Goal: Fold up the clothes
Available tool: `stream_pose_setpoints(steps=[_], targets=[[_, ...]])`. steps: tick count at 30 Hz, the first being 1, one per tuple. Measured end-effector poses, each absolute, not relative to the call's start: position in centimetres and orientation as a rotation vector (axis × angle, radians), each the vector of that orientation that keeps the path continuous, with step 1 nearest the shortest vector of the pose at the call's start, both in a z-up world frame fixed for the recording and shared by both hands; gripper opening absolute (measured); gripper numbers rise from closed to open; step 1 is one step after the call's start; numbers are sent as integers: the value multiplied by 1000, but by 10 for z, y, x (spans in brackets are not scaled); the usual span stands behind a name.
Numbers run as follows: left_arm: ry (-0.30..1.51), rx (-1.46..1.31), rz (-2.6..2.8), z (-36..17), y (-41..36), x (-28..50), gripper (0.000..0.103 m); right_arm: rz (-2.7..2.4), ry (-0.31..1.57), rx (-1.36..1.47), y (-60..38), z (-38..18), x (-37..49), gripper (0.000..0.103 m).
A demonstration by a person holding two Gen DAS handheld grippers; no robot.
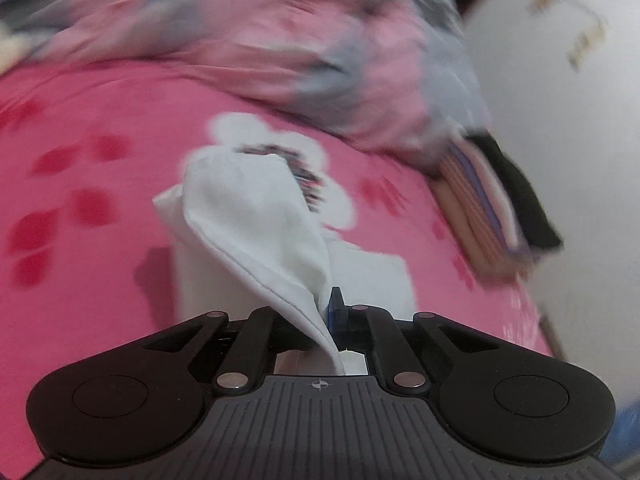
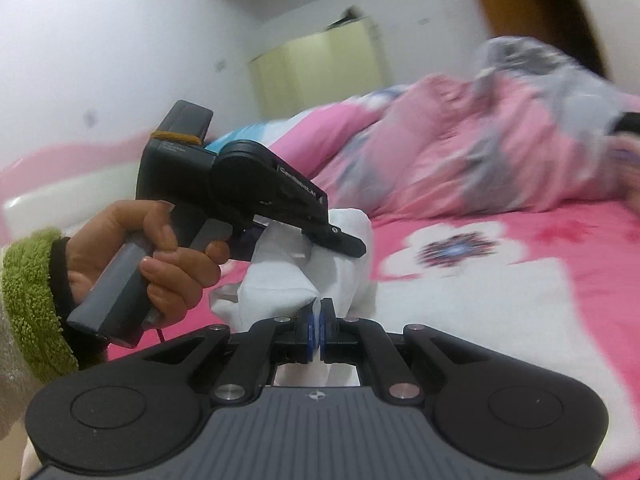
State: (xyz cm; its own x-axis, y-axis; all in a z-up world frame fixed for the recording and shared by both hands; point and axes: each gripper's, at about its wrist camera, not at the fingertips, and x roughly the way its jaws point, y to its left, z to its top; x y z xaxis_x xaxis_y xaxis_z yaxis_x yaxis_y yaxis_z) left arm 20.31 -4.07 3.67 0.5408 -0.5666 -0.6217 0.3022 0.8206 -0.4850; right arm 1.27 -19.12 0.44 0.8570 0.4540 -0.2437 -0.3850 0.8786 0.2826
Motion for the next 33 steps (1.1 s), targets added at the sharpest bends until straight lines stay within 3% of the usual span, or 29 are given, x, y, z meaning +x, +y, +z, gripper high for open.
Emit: stream_pose_setpoints(steps=[5,6,12,14,16,18,27,33], targets=[[941,-120,-609,14,-138,210,11,311,357,428,-258,-20,4,2],[969,-80,-606,3,-153,212,23,294,373,480,-270,-27,3,2],[1009,-186,-587,-3,-144,205,49,277,499,862,-330,-90,5,6],[973,-203,-587,12,-133,192,52,301,487,895,-335,-94,4,13],[922,-185,-584,28,-123,176,54,318,474,906,-338,-95,3,30],[873,-151,-592,41,-108,156,63,333,464,887,-337,-92,2,31],[718,-131,-606,64,-77,116,67,306,468,778,-335,-79,-4,35],[741,23,-611,36,-78,82,67,273,444,556,-328,-58,-20,37]])
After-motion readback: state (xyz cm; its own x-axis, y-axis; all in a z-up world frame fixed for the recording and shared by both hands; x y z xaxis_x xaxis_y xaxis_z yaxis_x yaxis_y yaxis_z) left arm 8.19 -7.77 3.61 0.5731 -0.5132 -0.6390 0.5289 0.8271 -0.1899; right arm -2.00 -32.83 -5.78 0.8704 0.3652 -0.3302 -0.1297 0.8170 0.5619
